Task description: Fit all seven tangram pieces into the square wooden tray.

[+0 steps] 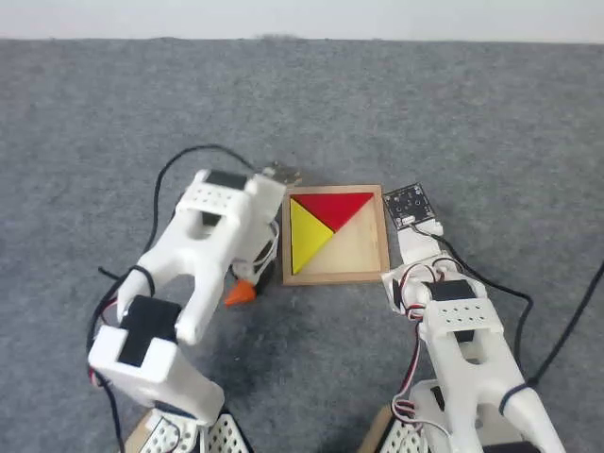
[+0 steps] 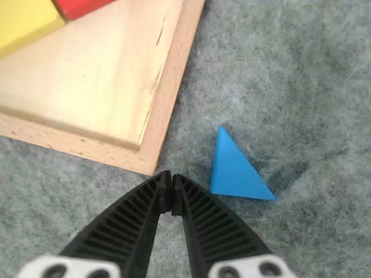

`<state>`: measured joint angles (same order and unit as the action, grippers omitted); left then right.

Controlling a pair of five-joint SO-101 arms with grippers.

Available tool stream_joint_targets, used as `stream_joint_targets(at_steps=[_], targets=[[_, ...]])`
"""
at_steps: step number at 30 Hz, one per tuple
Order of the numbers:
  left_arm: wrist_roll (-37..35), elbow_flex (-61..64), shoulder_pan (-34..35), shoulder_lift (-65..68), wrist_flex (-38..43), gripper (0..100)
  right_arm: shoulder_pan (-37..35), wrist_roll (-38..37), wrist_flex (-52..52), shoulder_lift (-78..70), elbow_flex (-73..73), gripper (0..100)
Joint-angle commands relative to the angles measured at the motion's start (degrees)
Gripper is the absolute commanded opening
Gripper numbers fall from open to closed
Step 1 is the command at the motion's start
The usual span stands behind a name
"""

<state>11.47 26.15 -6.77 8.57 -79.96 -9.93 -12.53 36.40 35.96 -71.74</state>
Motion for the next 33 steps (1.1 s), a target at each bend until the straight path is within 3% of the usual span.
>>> stream_joint_targets(at_steps=[1, 6, 17, 28, 33], targets=[[1.85, 10.33, 0.79, -5.98, 10.99, 15, 0.40, 0.26, -1.63, 1.45, 0.18, 0.9], [1.76, 13.76, 1.14, -4.31, 16.44, 15, 0.40, 0.26, -1.63, 1.45, 0.18, 0.9], [2.20, 11.65, 0.62, -2.20, 15.56, 7, 0.40, 0.26, -1.63, 1.45, 0.18, 0.9], [1.93, -5.05, 0.62, -2.20, 2.11, 7, 0.40, 0.26, -1.63, 1.45, 0.18, 0.9], [2.20, -7.08, 0.62, -2.11, 1.05, 5, 0.40, 0.26, -1.63, 1.45, 0.18, 0.9]])
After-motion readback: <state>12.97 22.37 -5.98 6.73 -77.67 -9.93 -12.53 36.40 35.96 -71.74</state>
